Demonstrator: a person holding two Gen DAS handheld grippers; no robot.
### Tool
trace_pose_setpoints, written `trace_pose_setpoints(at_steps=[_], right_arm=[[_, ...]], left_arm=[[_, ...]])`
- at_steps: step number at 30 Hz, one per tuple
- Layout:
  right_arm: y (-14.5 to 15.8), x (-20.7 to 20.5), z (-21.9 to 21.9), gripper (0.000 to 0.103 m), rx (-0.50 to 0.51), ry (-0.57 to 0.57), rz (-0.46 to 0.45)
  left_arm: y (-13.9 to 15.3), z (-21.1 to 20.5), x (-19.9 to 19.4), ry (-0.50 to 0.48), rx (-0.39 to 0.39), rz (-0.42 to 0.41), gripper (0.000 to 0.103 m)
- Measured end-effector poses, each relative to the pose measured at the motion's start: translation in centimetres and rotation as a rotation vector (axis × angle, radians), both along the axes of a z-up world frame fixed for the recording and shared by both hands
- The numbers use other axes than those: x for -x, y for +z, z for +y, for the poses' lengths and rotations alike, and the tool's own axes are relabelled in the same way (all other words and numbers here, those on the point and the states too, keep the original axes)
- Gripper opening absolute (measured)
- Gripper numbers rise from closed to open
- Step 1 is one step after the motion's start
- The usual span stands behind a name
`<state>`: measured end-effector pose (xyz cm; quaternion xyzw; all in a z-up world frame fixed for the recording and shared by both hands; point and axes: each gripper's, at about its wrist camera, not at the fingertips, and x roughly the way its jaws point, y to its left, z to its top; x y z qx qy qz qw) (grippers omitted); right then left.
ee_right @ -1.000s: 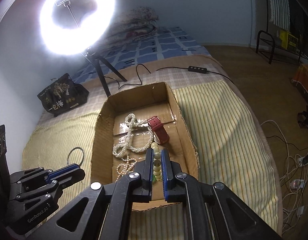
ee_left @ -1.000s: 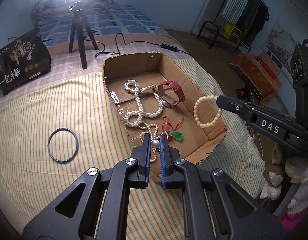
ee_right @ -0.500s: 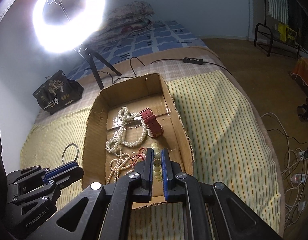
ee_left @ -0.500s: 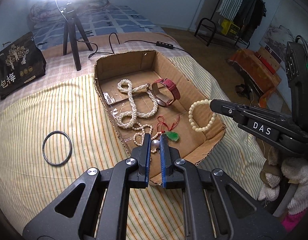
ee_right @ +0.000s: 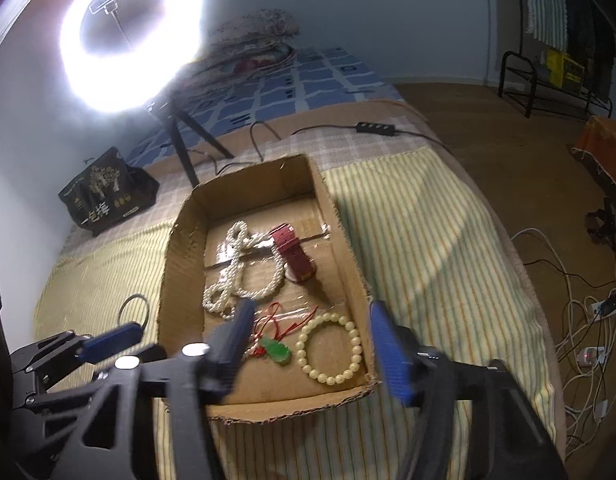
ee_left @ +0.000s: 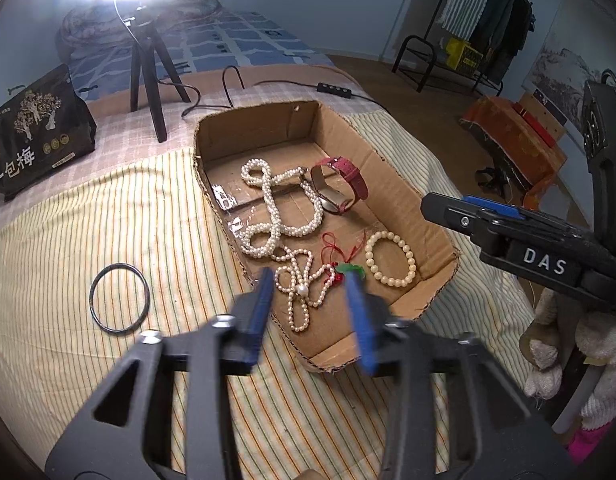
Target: Organize jewelry
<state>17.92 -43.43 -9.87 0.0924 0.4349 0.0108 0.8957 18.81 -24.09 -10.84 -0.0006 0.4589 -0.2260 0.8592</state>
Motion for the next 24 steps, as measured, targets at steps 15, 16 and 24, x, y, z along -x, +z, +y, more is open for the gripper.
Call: trace_pose_setpoints(at_steps=[15, 16, 24], right_arm=[[0.9, 0.1, -0.2, 0.101, 0.023, -0.056, -0.036], [1.0, 0.1, -0.2, 0.102, 0.026, -0.063, -0.041], [1.5, 0.1, 0.4, 0.103, 0.053, -0.079, -0.053]], left_arm=[[0.1, 0.9, 0.2, 0.01, -0.016, -0.009, 0.052], [0.1, 1.0, 0.2, 0.012, -0.015, -0.007, 0.052], [0.6, 2.5, 0.4, 0.031, -0.011, -0.012, 0.057]])
